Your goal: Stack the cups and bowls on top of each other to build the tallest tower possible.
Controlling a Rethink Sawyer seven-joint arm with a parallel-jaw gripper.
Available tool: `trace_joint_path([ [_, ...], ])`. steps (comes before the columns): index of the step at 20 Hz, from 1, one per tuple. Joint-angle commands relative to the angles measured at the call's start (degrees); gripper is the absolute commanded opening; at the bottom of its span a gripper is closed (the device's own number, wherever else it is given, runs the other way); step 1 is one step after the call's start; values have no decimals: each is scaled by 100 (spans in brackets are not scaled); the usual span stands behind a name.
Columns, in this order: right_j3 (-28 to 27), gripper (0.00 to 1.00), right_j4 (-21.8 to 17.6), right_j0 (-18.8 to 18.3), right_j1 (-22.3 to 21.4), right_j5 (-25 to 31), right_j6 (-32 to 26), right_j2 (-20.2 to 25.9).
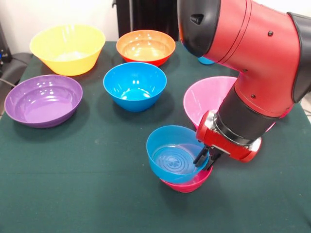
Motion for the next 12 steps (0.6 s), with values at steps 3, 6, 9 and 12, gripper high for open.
trace_joint_path([
  [3,-313,0,-103,-88,432,60,210,727],
  [6,-675,0,7,-145,649,209,415,599],
  [9,-1142,0,151,-293,862,456,544,423],
  [12,-1103,0,160,-279,822,462,550,453],
])
